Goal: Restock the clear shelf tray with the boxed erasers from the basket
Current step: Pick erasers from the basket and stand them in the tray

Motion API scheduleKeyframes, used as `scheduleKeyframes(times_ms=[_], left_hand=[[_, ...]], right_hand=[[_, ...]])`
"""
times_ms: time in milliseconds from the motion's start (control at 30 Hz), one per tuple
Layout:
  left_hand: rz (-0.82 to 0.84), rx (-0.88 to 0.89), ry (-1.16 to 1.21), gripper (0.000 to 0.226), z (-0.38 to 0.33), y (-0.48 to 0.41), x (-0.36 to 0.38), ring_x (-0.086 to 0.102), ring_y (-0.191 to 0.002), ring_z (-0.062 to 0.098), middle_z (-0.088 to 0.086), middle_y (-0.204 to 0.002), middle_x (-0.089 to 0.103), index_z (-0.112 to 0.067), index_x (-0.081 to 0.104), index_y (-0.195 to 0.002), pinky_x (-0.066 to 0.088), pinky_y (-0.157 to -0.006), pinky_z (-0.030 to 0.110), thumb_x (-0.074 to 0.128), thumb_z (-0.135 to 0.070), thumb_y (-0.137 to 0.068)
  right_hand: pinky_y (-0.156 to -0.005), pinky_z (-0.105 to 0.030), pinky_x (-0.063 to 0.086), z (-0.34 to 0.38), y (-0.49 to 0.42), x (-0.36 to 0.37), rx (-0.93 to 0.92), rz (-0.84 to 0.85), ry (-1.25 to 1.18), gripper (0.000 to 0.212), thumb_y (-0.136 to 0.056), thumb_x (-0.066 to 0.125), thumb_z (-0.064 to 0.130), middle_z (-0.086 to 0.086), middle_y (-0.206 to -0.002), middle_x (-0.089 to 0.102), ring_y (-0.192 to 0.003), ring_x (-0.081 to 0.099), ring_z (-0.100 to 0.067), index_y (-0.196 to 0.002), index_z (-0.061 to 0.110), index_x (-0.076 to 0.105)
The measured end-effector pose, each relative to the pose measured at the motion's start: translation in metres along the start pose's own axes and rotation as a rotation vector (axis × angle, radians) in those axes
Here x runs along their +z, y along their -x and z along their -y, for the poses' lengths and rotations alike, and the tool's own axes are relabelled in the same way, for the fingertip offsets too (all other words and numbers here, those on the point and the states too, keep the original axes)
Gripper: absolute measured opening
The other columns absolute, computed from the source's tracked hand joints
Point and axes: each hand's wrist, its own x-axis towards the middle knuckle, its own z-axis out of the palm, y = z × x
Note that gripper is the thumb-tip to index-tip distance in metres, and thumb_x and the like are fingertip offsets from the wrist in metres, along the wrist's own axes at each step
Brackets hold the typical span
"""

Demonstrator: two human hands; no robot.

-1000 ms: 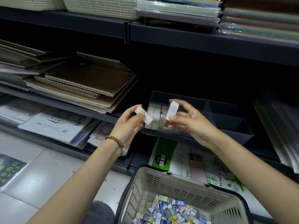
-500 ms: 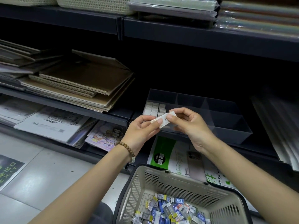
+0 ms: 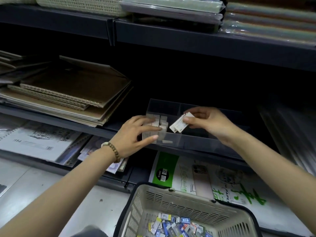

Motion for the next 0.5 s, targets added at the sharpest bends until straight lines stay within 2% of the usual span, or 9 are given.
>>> scheduleKeyframes(times_ms=[67,167,300,400,500], left_hand=[[-0.008,0.003,-0.037,0.054,0.004,-0.002,0.003,0.027,-0.132,0.01,-0.012,-0.14,0.042,-0.041,0.053,-0.126,0.023,-0.11,0.035,0.03,-0.07,-0.086],[-0.043,-0.001,-0.049,0.06,0.004,-0.005,0.006,0.027,-0.129,0.01,-0.012,-0.136,0.043,-0.042,0.051,-0.127,0.026,-0.107,0.035,0.028,-0.071,-0.08],[-0.083,-0.016,0.009,0.06,0.005,-0.006,0.011,0.026,-0.128,0.009,-0.012,-0.135,0.043,-0.041,0.053,-0.125,0.026,-0.107,0.034,0.033,-0.072,-0.077],[-0.115,-0.017,0.051,0.058,0.006,-0.005,0.014,0.025,-0.127,0.007,-0.012,-0.133,0.044,-0.04,0.054,-0.123,0.024,-0.106,0.031,0.038,-0.071,-0.077],[-0.157,-0.033,0.112,0.055,0.006,-0.005,0.016,0.025,-0.124,0.005,-0.014,-0.129,0.046,-0.035,0.056,-0.121,0.026,-0.106,0.03,0.046,-0.069,-0.079]], right_hand=[[-0.079,-0.017,0.054,-0.002,-0.007,0.001,-0.002,0.032,0.037,0.021,-0.081,0.07,0.019,0.0,-0.099,0.069,-0.091,0.067,-0.008,-0.101,0.02,0.063],[-0.081,-0.017,0.053,0.0,-0.017,0.004,0.005,0.063,0.073,0.018,-0.08,0.072,0.021,0.0,-0.097,0.07,-0.088,0.068,-0.007,-0.095,0.025,0.064],[-0.076,-0.007,0.049,0.006,-0.028,0.012,-0.032,0.11,0.162,0.019,-0.078,0.074,0.022,0.007,-0.093,0.069,-0.085,0.064,0.002,-0.096,0.023,0.065],[-0.074,-0.005,0.046,0.007,-0.032,0.023,-0.079,0.131,0.22,0.024,-0.078,0.074,0.02,0.01,-0.09,0.066,-0.082,0.061,0.002,-0.099,0.017,0.064],[-0.07,-0.007,0.047,0.008,-0.032,0.034,-0.113,0.105,0.21,0.023,-0.076,0.075,0.019,0.011,-0.086,0.064,-0.079,0.061,-0.002,-0.096,0.018,0.063]])
